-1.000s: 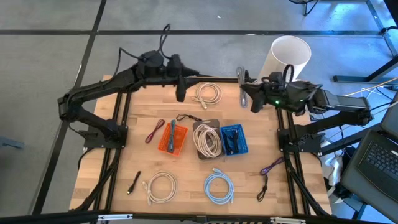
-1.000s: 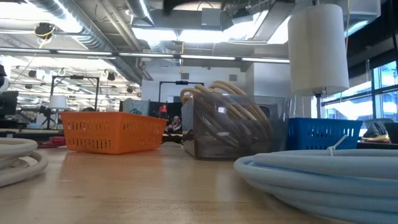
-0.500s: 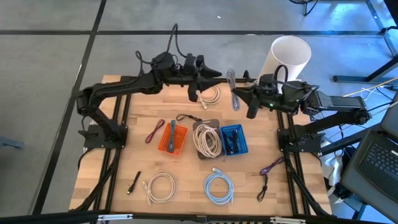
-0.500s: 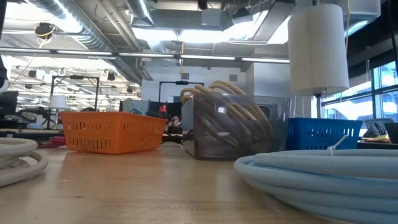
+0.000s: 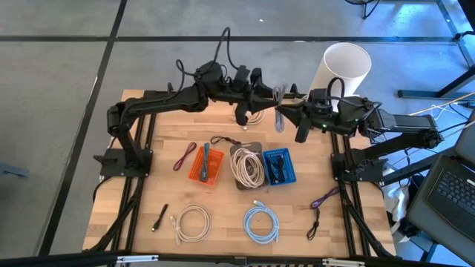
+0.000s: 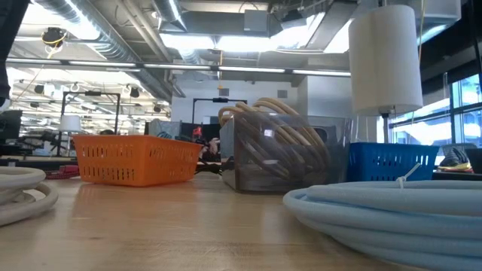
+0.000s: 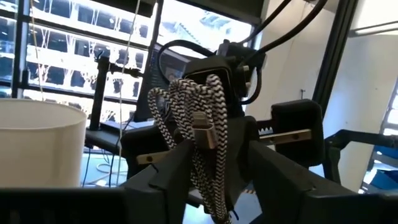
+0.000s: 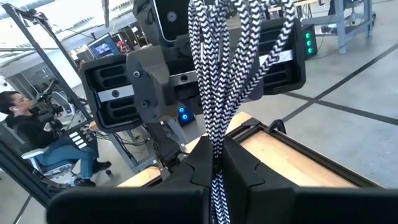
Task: Pick & Place USB Port
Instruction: Put the black and white charger cable into the orange bin
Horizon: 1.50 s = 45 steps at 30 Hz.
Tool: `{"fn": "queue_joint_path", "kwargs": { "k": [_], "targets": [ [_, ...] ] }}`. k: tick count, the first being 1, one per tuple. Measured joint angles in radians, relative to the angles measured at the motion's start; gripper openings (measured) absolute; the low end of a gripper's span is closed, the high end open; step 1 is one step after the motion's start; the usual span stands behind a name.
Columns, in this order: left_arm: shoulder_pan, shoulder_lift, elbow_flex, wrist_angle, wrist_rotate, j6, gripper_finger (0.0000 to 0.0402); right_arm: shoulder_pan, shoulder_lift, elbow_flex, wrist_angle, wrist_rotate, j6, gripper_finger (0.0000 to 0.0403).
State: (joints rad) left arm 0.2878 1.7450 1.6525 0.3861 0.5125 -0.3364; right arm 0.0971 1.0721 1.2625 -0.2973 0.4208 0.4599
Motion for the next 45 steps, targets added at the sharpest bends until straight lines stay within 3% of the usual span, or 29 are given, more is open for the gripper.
{"fn": "queue_joint_path", "kwargs": {
  "k": [9,15,20,25,30,34,39,45],
  "targets": [
    [0.001,0.002,0.001,0.000,0.030,0.029,0.0019,0.000,0.000,0.000,-0.001,-0.012,0.000,0.0014],
    [0.001,0.002,0.001,0.000,0.034,0.033,0.0014,0.000,-0.001,0.000,-0.001,-0.011,-0.022,0.0025],
    [0.005,-0.003,0.001,-0.039,0.066,0.035,0.0012,0.000,-0.044,0.000,-0.032,-0.007,-0.049,0.0104],
    [0.033,-0.067,0.000,-0.275,0.064,0.073,0.0010,-0.001,-0.140,0.000,-0.103,0.002,-0.035,0.0157],
    [0.031,-0.157,0.000,-0.637,-0.093,0.187,0.0010,0.000,-0.220,0.000,-0.269,0.001,0.058,0.0170],
    [-0.003,-0.241,0.002,-0.972,-0.356,0.202,0.0010,-0.001,-0.238,0.000,-0.439,0.001,0.148,0.0167],
    [-0.063,-0.300,0.001,-1.280,-0.633,0.003,0.0010,0.000,-0.229,0.000,-0.560,0.035,0.191,0.0165],
    [-0.159,-0.350,-0.115,-1.391,-0.790,-0.284,0.0010,0.000,-0.225,0.000,-0.581,0.091,0.187,0.0164]
  ]
}}
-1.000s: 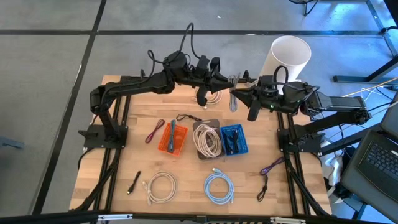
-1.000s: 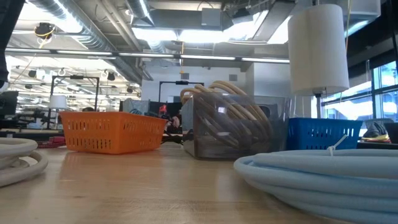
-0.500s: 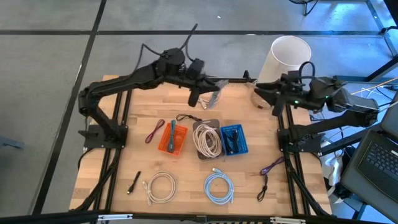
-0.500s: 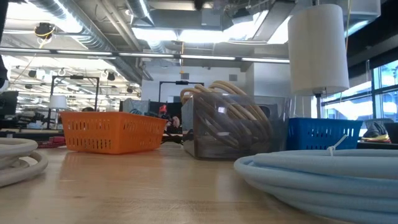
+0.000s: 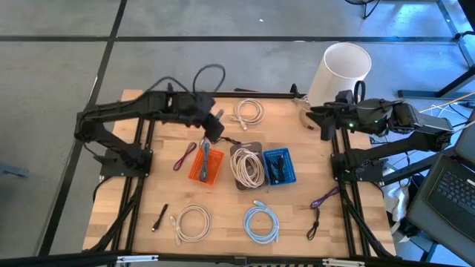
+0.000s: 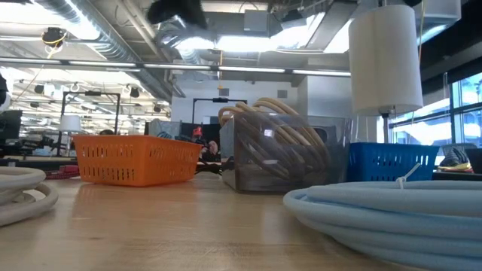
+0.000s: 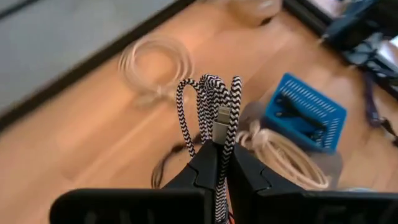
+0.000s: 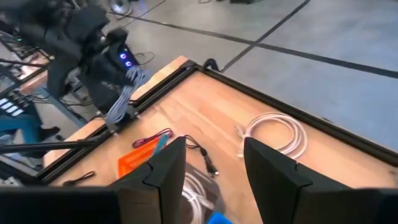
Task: Pick & Place USB Port
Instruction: Put the black and white charger cable into the orange bin
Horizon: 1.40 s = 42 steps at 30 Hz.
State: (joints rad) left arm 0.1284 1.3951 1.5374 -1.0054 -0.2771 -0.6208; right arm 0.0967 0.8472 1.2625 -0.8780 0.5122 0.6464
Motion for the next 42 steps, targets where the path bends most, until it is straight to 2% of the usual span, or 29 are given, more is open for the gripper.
{"fn": "queue_joint_path", "kwargs": {
  "k": [4,7,11,13,18,26,29,33,42],
  "targets": [
    [-0.042,-0.046,-0.156,0.025,-0.040,-0.188,0.0010,0.000,0.000,0.000,-0.037,0.031,-0.003,0.0164],
    [-0.057,-0.074,-0.287,0.120,-0.042,-0.302,0.0010,0.000,0.000,0.000,-0.050,0.051,-0.004,0.0164],
    [-0.068,-0.096,-0.423,0.302,-0.044,-0.381,0.0010,0.000,0.000,0.000,-0.050,0.072,-0.037,0.0164],
    [-0.070,-0.094,-0.463,0.336,-0.046,-0.408,0.0010,0.000,0.000,0.000,-0.050,0.072,-0.049,0.0164],
    [-0.076,-0.085,-0.543,0.329,-0.046,-0.456,0.0010,0.000,-0.002,0.000,-0.055,0.072,-0.049,0.0164],
    [-0.108,-0.086,-0.687,0.467,-0.039,-0.549,0.0010,0.000,-0.006,0.000,-0.065,0.072,-0.049,0.0164],
    [-0.147,-0.086,-0.732,0.517,-0.081,-0.592,0.0010,0.000,-0.006,0.000,-0.064,0.072,-0.049,0.0164],
    [-0.203,-0.065,-0.755,0.535,-0.179,-0.606,0.0010,0.000,-0.006,0.000,-0.064,0.083,-0.049,0.0164],
    [-0.243,0.097,-0.762,0.648,-0.159,-0.589,0.0010,0.000,-0.006,0.000,-0.062,0.098,-0.046,0.0164]
  ]
}}
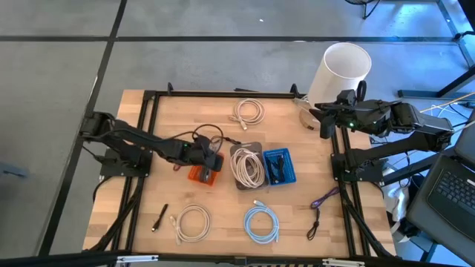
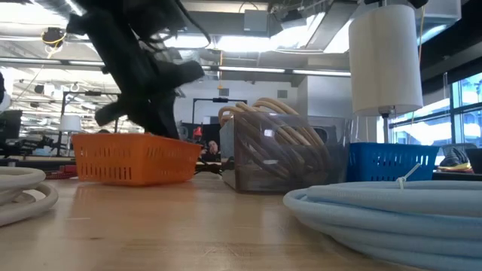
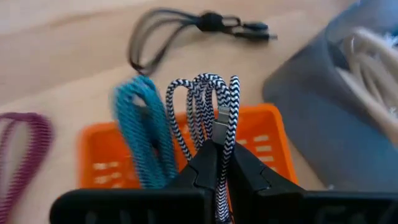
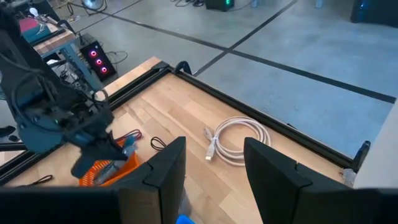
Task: Pick & Place USB Port
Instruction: Put the black and white charger cable into the orange bin
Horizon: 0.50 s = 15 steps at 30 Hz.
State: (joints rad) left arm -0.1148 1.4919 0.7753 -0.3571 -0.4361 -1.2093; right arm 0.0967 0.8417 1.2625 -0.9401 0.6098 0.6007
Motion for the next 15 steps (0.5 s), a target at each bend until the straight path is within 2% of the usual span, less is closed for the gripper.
{"fn": "queue_joint_path", "kwargs": {
  "k": [6,15],
  "targets": [
    [-0.003,0.075,0.000,0.078,-0.017,0.001,0.0020,0.000,0.000,0.000,0.000,0.000,0.021,0.0164],
    [-0.003,0.077,0.017,0.104,0.009,0.095,0.0087,0.000,0.000,0.000,0.000,0.000,0.023,0.0164]
  ]
}}
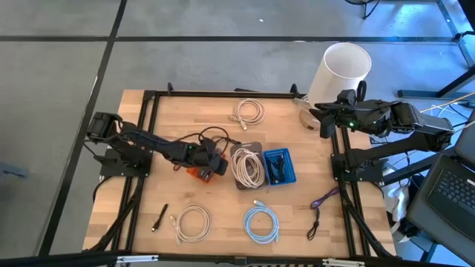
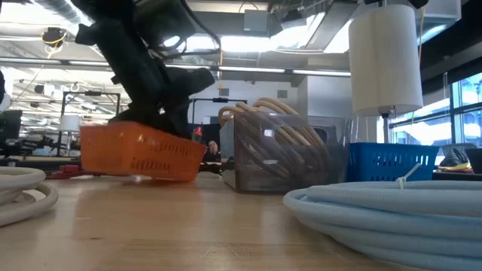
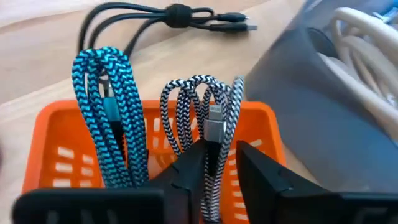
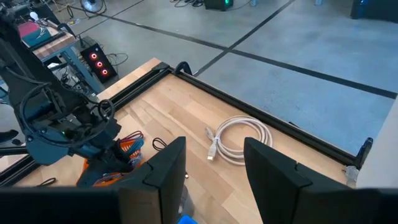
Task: Pick & Place USB Port
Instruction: Put the black and white charger cable into the orange bin, then put the light brown HDMI cable into the black bin
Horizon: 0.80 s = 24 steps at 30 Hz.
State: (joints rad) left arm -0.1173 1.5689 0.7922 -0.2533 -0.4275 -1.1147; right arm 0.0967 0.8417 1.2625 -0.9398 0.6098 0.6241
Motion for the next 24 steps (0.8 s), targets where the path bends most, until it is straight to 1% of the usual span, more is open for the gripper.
{"fn": "queue_joint_path", "kwargs": {
  "k": [5,7,10,14,16,18,19,21,24],
  "targets": [
    [0.010,-0.017,0.026,-0.016,0.057,0.022,0.0127,0.000,0.000,0.000,0.000,0.000,0.000,0.0164],
    [0.018,-0.029,0.037,-0.025,0.092,0.054,0.0138,0.000,0.000,0.000,0.000,0.000,0.000,0.0164],
    [0.028,-0.072,0.069,-0.056,0.114,0.109,0.0149,0.000,0.000,0.000,-0.001,0.000,-0.001,0.0164],
    [0.040,-0.175,0.111,-0.137,0.067,0.180,0.0152,0.000,0.000,0.000,-0.002,0.000,-0.003,0.0164],
    [0.044,-0.245,0.133,-0.184,0.050,0.221,0.0151,0.000,0.000,0.000,-0.002,0.000,-0.004,0.0164],
    [0.049,-0.311,0.154,-0.212,0.061,0.272,0.0148,0.000,0.000,0.000,-0.003,0.000,-0.003,0.0164],
    [0.049,-0.347,0.159,-0.238,0.079,0.302,0.0147,0.000,0.000,0.000,-0.003,-0.001,-0.003,0.0164],
    [0.047,-0.410,0.166,-0.269,0.166,0.357,0.0144,0.000,0.000,0.000,-0.004,-0.001,-0.003,0.0164],
    [0.044,-0.485,0.168,-0.317,0.378,0.402,0.0144,0.000,0.000,0.000,-0.005,0.000,-0.004,0.0164]
  ]
}}
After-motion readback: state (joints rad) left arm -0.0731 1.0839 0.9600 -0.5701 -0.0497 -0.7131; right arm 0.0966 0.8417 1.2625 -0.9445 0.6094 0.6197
